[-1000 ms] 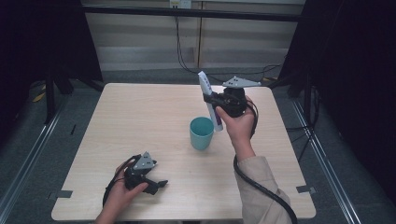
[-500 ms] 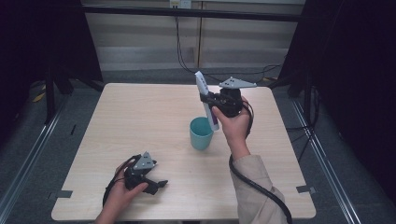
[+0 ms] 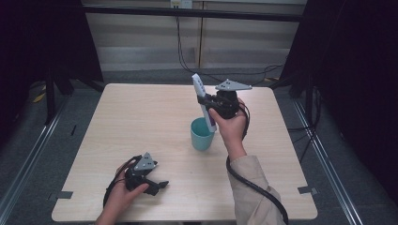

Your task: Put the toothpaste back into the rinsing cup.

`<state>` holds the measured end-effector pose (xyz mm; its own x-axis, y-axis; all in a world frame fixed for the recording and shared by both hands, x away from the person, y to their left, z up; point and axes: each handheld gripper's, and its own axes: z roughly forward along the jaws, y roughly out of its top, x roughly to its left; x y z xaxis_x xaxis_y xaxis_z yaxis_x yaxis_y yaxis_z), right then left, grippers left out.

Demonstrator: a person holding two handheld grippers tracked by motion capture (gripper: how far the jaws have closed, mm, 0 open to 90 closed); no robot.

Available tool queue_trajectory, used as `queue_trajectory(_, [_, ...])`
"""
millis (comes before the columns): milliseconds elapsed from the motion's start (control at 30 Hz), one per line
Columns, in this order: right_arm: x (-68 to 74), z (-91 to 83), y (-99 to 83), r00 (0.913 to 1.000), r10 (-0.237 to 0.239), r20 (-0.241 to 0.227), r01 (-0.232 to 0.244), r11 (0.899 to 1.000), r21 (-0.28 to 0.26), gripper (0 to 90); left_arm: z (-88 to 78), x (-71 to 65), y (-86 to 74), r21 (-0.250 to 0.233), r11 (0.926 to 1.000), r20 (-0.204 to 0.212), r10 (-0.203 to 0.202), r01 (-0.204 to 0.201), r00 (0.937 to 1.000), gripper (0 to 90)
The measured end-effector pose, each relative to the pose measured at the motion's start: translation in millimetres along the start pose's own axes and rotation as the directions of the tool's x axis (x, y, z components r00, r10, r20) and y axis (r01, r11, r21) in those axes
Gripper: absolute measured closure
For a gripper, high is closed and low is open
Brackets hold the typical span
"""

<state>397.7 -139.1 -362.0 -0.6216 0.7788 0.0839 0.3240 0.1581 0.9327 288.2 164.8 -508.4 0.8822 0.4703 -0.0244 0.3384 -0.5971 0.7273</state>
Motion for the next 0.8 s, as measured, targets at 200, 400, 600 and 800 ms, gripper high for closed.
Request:
queue_trajectory(200, [1.4, 4.2, -1.3, 1.0000, -0.003, -0.003, 0.003, 1.000, -0.005, 76.2, 0.0, -0.1, 0.0, 0.000, 1.0000, 0.000, -0.001, 0.001, 1.0000, 12.7])
queue_trajectory(400, [3.9, 8.8, -2.6, 0.9999, -0.001, -0.012, 0.001, 1.000, -0.009, 76.2, 0.0, -0.1, 0.0, 0.000, 1.0000, 0.000, 0.000, 0.000, 1.0000, 12.8])
queue_trajectory(600, [6.5, 14.2, -5.6, 0.9998, -0.004, -0.017, 0.004, 1.000, -0.007, 76.2, -0.1, -0.1, -0.1, 0.000, 1.0000, 0.000, 0.000, 0.000, 1.0000, 12.8])
queue_trajectory(800, [6.7, 18.1, -11.3, 0.9999, 0.004, -0.013, -0.004, 1.000, -0.003, 76.1, -0.1, -0.1, -0.2, 0.000, 1.0000, 0.000, -0.001, 0.001, 1.0000, 12.8])
